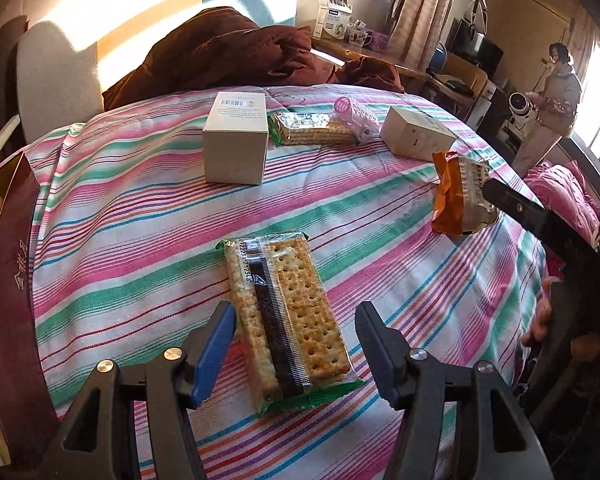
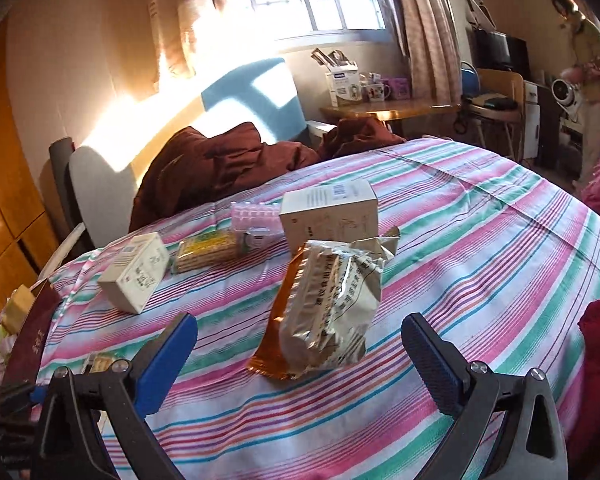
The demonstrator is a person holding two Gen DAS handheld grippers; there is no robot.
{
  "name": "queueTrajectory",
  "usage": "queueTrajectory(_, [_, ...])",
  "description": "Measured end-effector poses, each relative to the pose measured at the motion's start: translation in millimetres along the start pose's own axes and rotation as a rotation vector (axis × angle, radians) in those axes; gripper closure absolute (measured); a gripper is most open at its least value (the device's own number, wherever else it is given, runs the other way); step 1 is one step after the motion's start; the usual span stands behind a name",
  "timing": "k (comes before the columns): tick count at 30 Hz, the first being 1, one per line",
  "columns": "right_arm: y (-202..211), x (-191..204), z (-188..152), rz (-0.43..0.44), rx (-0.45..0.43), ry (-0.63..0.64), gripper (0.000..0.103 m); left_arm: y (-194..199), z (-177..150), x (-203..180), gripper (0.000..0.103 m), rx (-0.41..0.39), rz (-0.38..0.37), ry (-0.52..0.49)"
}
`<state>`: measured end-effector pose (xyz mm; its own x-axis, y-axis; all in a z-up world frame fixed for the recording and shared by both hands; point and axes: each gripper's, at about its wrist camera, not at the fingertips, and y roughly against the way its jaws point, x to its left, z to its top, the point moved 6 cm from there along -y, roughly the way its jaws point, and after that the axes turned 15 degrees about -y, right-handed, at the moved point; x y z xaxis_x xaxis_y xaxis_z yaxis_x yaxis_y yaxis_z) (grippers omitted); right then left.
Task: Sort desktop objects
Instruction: 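Grasp the orange-and-white snack bag with the right tool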
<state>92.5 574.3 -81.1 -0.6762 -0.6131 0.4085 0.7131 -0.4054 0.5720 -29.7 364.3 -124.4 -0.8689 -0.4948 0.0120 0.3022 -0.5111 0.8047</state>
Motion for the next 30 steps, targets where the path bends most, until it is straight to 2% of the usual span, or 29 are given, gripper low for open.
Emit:
queueTrajectory(6, [-32, -4, 9, -0.083, 0.038, -0.025, 0.001, -8, 1, 4, 0.04, -0.003, 0.025, -0.009])
queueTrajectory(8, [-38, -1, 7, -0.116, 0.043, 0.005, 0.006, -10, -1, 6, 0.04, -0.005, 0.018, 0.0])
queueTrajectory(11, [-47, 1, 2, -0.15, 0.073, 0.039, 0.02, -10, -1, 9, 0.04, -0.012, 0.006, 0.015])
queueTrajectory(13, [-51, 0, 0, -0.159, 0.086, 0.038, 0.024, -11, 0, 11, 0.04, -0.016, -0.002, 0.025])
queueTrajectory(19, [-55, -5, -3, -0.141, 0.11, 0.014, 0.026, -13, 3, 11, 0.04, -0.007, 0.006, 0.044])
queueTrajectory(23, [-53, -2, -3, -0.121, 0.104, 0.026, 0.03, -13, 2, 7, 0.042, -0.009, 0.052, 0.01])
queueTrajectory(24, [-51, 0, -3, -0.107, 0.101, 0.031, 0.032, -12, 1, 6, 0.047, -0.013, 0.059, 0.002])
queueTrajectory(27, [-41, 11, -5, -0.058, 0.089, 0.058, 0.033, -6, -4, 9, 0.049, -0.027, 0.054, 0.008])
queueTrajectory(30, [-30, 27, -16, 0.033, 0.123, 0.07, 0.033, 2, -10, 14, 0.049, -0.032, 0.064, 0.023])
